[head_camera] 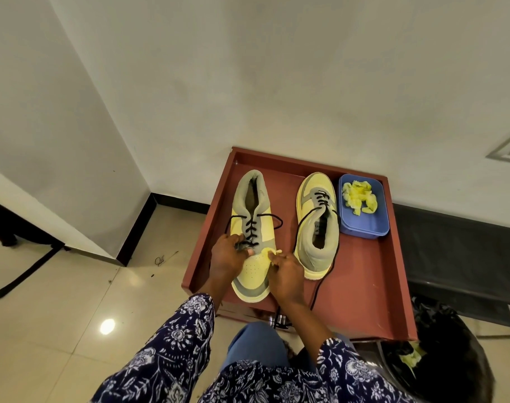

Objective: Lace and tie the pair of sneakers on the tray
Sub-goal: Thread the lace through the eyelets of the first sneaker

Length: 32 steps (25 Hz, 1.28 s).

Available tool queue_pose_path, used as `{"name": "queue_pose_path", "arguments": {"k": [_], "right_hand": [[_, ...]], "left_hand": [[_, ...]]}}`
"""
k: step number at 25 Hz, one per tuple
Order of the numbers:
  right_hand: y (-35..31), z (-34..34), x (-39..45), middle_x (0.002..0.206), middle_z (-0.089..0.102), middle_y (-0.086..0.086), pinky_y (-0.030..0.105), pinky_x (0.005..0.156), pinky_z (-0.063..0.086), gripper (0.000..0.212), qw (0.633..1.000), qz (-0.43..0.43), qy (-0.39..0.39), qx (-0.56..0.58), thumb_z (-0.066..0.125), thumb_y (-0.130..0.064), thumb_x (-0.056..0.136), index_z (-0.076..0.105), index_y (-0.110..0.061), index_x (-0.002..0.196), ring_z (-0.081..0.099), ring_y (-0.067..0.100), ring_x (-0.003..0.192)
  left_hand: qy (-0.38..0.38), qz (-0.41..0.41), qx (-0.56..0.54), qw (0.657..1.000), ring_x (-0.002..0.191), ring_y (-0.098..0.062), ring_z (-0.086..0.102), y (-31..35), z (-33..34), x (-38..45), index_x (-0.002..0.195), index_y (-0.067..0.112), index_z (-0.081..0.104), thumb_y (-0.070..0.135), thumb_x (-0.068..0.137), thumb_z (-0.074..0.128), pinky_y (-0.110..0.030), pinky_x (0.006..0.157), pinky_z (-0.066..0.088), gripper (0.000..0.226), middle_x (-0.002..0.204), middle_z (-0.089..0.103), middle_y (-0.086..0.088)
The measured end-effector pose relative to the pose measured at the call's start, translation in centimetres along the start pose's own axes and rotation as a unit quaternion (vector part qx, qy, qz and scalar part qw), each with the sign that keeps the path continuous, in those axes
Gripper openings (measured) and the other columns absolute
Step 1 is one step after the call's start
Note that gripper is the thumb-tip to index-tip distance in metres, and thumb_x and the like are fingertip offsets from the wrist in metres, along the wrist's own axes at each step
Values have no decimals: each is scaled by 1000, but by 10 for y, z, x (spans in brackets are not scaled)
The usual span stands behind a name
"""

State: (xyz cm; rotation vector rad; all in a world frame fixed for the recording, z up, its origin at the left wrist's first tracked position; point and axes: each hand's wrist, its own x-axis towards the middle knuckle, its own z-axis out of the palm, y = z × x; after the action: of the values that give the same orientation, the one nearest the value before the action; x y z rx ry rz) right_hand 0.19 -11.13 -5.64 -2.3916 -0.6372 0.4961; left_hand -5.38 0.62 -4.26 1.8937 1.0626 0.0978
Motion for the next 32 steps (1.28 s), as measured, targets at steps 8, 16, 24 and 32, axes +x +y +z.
{"name": "queue_pose_path", "arguments": {"k": [8, 16, 24, 32], "right_hand": [[10, 3, -35, 111, 63, 14, 7, 77, 33, 32, 997, 33, -10, 71, 50, -2, 91, 59, -7, 122, 60, 22, 100], [7, -9, -10, 115, 67, 10, 13, 86, 36, 31, 991, 80, 12, 107, 52, 5, 85, 67, -4, 110, 61, 23, 108], [-2, -6, 15, 106, 68, 14, 29, 81, 47, 34, 992, 101, 39, 67, 44, 6, 83, 66, -5, 107, 62, 30, 96], [-17, -12, 33, 120, 63, 15, 30, 94, 42, 38, 999, 37, 30, 15, 44, 5, 86, 62, -6, 118, 58, 31, 110]], "left_hand": [[1, 5, 0, 1000, 119, -25, 50, -1, 0, 0, 131, 5, 50, 19, 84, 66, -29, 99, 39, 51, 127, 51, -10], [-5, 16, 1, 1000, 118, -24, 50, -1, -1, -3, 132, 5, 49, 19, 83, 67, -23, 92, 38, 54, 126, 51, -11], [1, 18, -2, 1000, 117, -23, 51, -4, 0, -1, 131, 6, 50, 18, 81, 70, -25, 95, 39, 55, 126, 53, -9], [8, 20, -3, 1000, 116, -22, 51, -5, 1, -1, 130, 7, 51, 18, 81, 69, -27, 97, 40, 54, 125, 53, -9]]}}
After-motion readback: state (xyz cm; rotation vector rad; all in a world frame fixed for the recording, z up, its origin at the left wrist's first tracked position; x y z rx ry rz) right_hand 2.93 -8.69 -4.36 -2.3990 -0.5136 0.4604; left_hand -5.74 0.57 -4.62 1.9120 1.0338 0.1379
